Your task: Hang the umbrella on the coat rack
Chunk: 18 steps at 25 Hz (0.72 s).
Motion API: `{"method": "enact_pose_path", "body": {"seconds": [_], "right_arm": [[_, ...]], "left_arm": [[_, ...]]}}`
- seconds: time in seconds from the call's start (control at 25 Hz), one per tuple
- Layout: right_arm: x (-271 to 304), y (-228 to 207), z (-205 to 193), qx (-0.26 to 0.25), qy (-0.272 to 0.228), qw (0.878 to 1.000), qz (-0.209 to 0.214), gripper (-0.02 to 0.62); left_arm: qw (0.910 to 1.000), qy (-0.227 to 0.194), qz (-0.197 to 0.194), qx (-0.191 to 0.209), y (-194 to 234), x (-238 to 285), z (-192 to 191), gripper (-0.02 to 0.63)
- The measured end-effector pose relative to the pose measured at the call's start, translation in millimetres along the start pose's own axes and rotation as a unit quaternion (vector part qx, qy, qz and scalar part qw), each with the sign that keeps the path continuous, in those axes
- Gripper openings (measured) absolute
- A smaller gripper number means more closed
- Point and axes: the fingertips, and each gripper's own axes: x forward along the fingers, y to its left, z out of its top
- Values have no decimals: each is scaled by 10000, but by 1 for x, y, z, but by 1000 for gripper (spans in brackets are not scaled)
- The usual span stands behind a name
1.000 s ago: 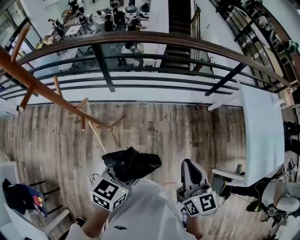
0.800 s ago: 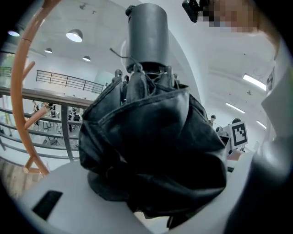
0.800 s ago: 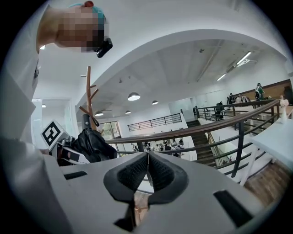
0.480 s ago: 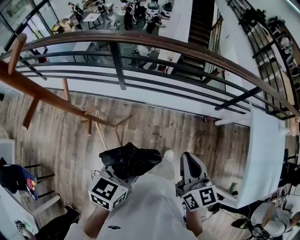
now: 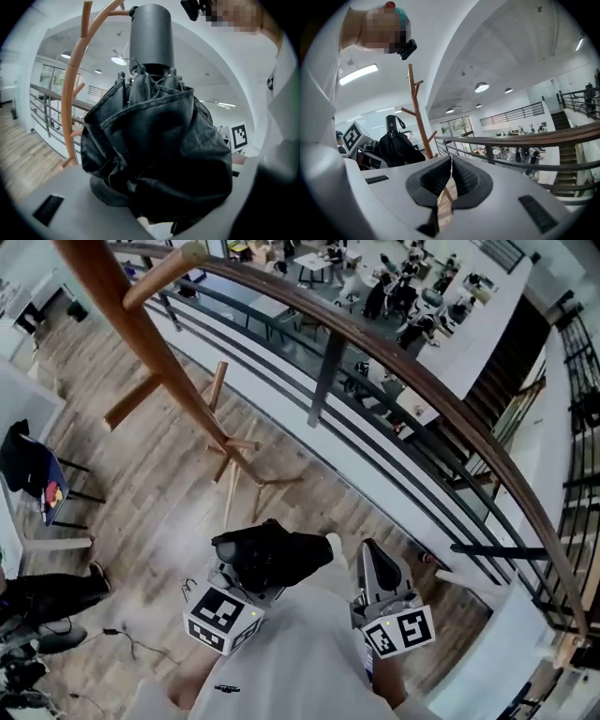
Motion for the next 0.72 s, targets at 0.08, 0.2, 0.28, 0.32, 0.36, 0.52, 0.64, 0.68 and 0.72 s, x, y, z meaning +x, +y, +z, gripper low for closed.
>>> {"method": "enact_pose_path", "body": {"seconds": [0.08, 0.2, 0.28, 0.32, 0.36, 0.52, 0.64, 0.68, 0.72], "right_arm": [[9, -17, 7, -108, 157, 9986, 487, 35], [22, -36, 22, -283, 256, 9939, 1037, 35], [29, -43, 29, -376, 267, 9892, 1388, 35], [31, -46, 32, -421, 280, 9863, 1571, 35], [33, -48, 34, -459, 293, 9830, 1756, 35], [42, -48, 43, -545, 252, 9692, 2390, 35], [46, -54, 47, -597, 224, 9600, 2728, 35], [46, -57, 46, -594, 232, 9576, 2809, 35], [47, -60, 46, -588, 245, 9554, 2885, 35]], "left_arm": [[9990, -130, 342, -240, -6, 9, 3, 247], [9954, -252, 822, -423, -13, 19, 7, 247], [9918, -276, 1136, -519, -17, 24, 8, 247], [9894, -290, 1292, -592, -21, 27, 7, 247], [9867, -306, 1447, -670, -24, 30, 6, 247], [9774, -331, 1893, -884, -29, 39, 6, 247], [9738, -373, 2006, -1008, -34, 57, 7, 247], [9727, -379, 2047, -1029, -36, 63, 7, 247], [9714, -380, 2103, -1034, -37, 68, 7, 247]]}}
